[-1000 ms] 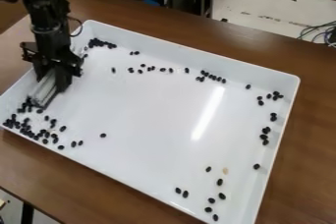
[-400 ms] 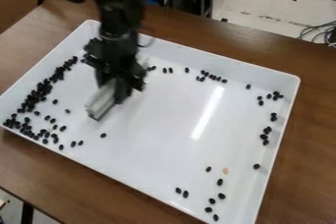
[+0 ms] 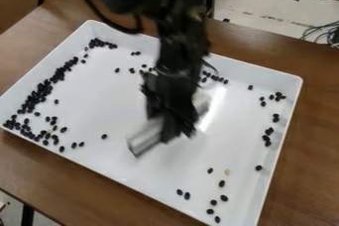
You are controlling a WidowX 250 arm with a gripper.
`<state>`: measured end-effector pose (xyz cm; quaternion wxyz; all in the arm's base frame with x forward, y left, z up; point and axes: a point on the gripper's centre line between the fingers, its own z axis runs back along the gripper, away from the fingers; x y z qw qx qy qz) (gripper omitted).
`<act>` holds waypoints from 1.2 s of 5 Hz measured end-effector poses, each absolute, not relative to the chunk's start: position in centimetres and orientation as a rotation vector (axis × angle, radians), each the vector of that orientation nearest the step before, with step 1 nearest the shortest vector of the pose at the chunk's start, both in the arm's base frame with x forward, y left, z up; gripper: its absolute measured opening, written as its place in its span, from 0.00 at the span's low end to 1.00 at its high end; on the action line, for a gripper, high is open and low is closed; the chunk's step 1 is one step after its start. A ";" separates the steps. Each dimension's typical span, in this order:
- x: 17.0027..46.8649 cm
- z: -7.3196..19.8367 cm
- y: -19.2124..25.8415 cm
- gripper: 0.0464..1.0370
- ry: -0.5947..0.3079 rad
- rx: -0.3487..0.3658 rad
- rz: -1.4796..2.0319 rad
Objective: Sweep into pile
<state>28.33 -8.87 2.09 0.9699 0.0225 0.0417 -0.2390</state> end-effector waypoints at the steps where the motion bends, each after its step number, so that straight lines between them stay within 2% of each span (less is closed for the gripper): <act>1: 27.5 0.4 -13.7 0.32 0.123 0.016 -0.684; 2: 27.5 -0.1 -15.6 0.32 0.161 0.023 -0.797; 4: 31.1 -0.7 -16.9 0.32 0.171 0.041 -0.774; 5: 33.7 -0.8 -16.6 0.32 0.181 0.003 -0.655; 6: 36.6 -0.9 -16.0 0.32 0.148 -0.049 -0.543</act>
